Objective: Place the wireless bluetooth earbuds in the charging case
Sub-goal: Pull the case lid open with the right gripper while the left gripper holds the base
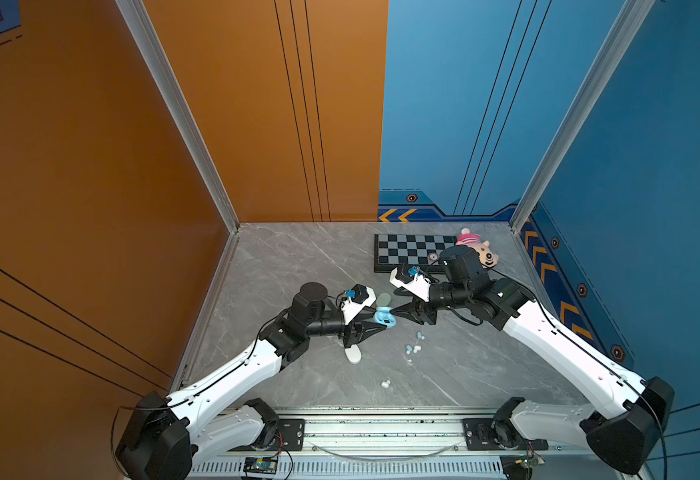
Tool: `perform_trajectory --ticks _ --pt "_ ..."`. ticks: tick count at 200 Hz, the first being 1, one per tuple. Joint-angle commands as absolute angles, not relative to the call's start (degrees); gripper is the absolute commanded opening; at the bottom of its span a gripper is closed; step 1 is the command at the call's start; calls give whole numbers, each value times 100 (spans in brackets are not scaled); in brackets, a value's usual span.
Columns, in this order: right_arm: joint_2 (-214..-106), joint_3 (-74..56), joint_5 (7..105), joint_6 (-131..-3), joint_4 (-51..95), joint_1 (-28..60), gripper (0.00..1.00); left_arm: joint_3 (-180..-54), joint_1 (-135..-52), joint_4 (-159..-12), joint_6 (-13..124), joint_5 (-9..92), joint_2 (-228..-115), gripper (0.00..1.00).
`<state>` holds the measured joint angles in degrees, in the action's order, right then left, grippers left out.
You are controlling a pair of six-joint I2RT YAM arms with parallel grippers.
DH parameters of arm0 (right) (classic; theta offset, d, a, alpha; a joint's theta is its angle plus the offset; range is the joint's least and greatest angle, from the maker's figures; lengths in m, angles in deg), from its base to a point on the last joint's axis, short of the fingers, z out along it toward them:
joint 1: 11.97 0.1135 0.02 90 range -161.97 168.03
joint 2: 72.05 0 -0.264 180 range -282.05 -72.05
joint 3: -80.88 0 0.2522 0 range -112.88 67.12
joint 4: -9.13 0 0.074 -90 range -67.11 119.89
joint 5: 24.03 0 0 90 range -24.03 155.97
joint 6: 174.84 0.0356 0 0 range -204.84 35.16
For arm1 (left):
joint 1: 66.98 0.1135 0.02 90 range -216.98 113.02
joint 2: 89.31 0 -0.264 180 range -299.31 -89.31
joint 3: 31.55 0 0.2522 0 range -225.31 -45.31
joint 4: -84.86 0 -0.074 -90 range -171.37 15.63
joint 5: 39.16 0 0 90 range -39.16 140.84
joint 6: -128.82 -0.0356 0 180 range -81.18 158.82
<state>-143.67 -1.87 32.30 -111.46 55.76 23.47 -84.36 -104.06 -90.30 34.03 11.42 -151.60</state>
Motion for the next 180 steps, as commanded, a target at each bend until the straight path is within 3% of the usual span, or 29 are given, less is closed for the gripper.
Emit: perform_trajectory --ticks 1,112,180 --pt "-14301 8 3539 -11186 5402 2328 51 -8772 -10473 -9205 3414 830 -15185 0" --pt "-14142 330 3775 -11322 5296 2389 47 -8838 -10479 -9206 3486 839 -15202 0" --pt "-13946 294 3787 -11402 5202 2419 24 -8830 -10483 -9203 3534 868 -15216 0"
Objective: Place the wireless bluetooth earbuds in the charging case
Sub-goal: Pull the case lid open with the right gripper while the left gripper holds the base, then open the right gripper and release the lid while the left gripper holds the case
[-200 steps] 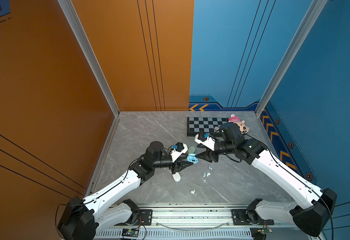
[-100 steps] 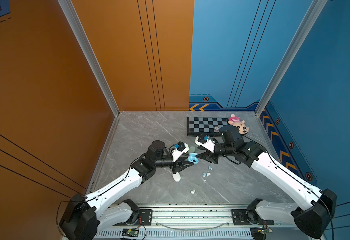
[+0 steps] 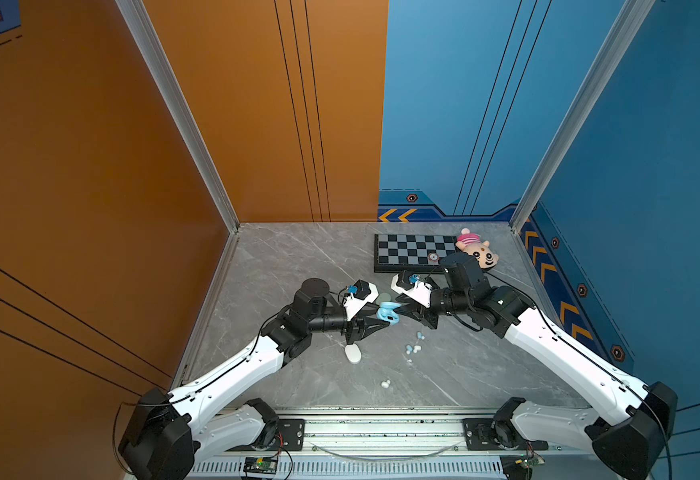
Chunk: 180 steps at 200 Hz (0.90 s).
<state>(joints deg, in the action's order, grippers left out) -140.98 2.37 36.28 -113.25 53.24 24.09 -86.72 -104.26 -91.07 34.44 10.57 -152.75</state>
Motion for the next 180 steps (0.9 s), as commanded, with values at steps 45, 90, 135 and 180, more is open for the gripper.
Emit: perform_trajectory --ticks 45,90,135,180 --pt "-13889 311 3820 -11477 5186 2468 8 -8865 -10492 -9206 3550 840 -15261 0" --pt "-13809 349 3976 -11530 5120 2516 2 -8873 -10488 -9205 3636 936 -15271 24" --pt "-13718 322 4226 -11568 5111 2529 1 -8756 -10461 -9202 3638 1306 -15065 74" --pt "-13648 318 4444 -11630 5152 2604 1 -8685 -10332 -9209 3598 1638 -14739 84"
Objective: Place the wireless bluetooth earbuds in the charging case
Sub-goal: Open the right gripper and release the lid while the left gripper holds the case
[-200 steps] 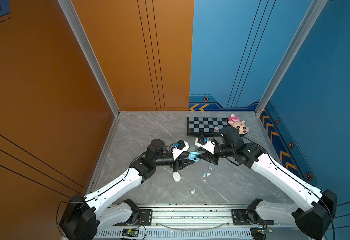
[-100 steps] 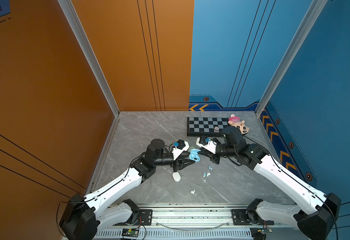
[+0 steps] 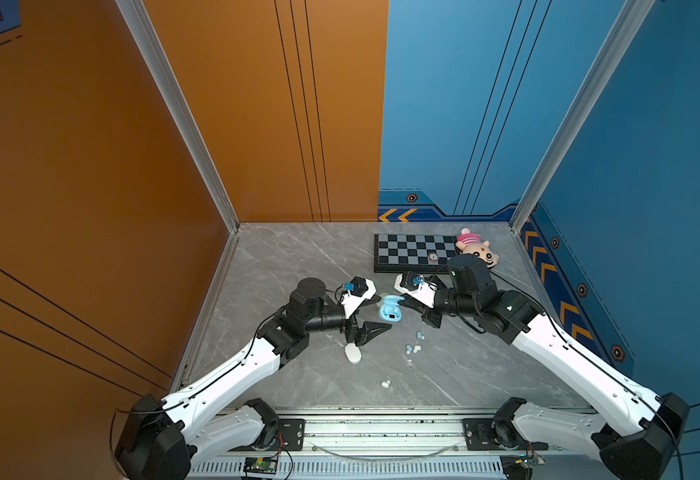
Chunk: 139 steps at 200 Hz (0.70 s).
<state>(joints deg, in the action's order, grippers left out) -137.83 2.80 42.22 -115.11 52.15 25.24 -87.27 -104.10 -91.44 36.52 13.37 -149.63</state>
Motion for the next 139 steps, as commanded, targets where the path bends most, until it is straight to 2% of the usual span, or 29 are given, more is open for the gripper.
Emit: perform_trajectory --ticks 1,27,67,91,139 --pt "-13652 316 4453 -11635 5158 2611 1 -8687 -10330 -9209 3595 1652 -14736 84" --pt "-13676 314 4540 -11659 5189 2729 1 -8838 -10352 -9051 3276 1869 -14692 83" --pt "-13745 243 4566 -11654 5190 2785 1 -9305 -10553 -8282 2413 2159 -14997 74" --pt "-13736 246 4567 -11650 5190 2968 1 -9417 -10584 -8278 2362 2245 -15119 64" --pt "-13709 291 4549 -11605 5190 2988 1 -9578 -10687 -8278 2335 2240 -15261 37"
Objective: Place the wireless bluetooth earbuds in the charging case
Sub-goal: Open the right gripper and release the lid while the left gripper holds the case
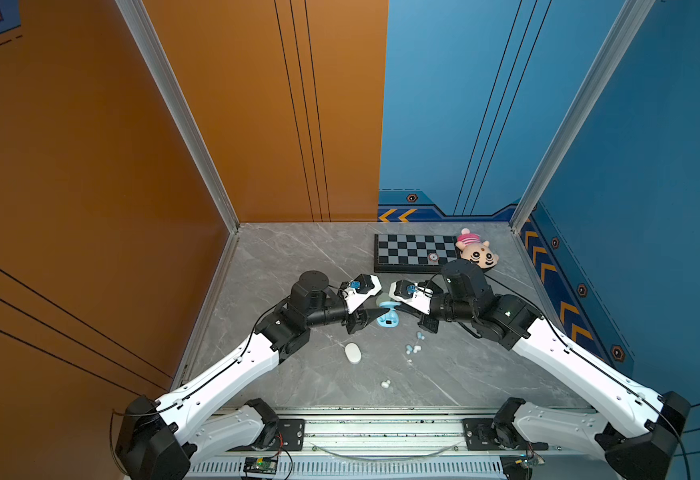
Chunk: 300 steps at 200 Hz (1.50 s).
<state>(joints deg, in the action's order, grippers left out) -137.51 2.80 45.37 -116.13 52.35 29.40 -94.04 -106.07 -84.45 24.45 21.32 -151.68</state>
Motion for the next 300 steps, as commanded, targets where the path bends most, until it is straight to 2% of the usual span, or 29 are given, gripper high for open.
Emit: perform_trajectory --ticks 1,22,52,79,113,156,180,194,209,255,300 --pt "-13705 289 4549 -11605 5185 2987 1 -9586 -10692 -8278 2335 2238 -15265 36" --pt "-13701 298 4565 -11606 5185 3004 1 -9609 -10723 -8278 2333 2237 -15304 25" --pt "-13709 291 4610 -11622 5190 3001 3 -9620 -10755 -8277 2360 2268 -15324 16" --pt "-13700 261 4679 -11579 5181 2994 8 -9598 -10752 -8307 2594 2483 -15338 0" --pt "-13560 310 4754 -11395 5014 2970 20 -9364 -10649 -8696 3074 2726 -15317 0" --pt "-13114 420 5088 -10558 4592 2884 30 -9061 -10472 -9108 3456 2843 -15274 0" --pt "-12863 519 6063 -9060 4348 2867 39 -8810 -10363 -9408 3674 2874 -15218 0" --pt "-12768 542 6883 -7751 4436 2866 37 -8684 -10306 -9544 3795 2878 -15180 0" --pt "-12797 434 6587 -7015 4862 2530 36 -8548 -10283 -9679 3885 2878 -15128 0" --pt "-13865 -264 6532 -5112 6787 2256 40 -8222 -10282 -9823 3980 2746 -14923 0" --pt "-15540 -714 6385 -5111 8044 1979 39 -7977 -10281 -9927 4026 2649 -14729 0"
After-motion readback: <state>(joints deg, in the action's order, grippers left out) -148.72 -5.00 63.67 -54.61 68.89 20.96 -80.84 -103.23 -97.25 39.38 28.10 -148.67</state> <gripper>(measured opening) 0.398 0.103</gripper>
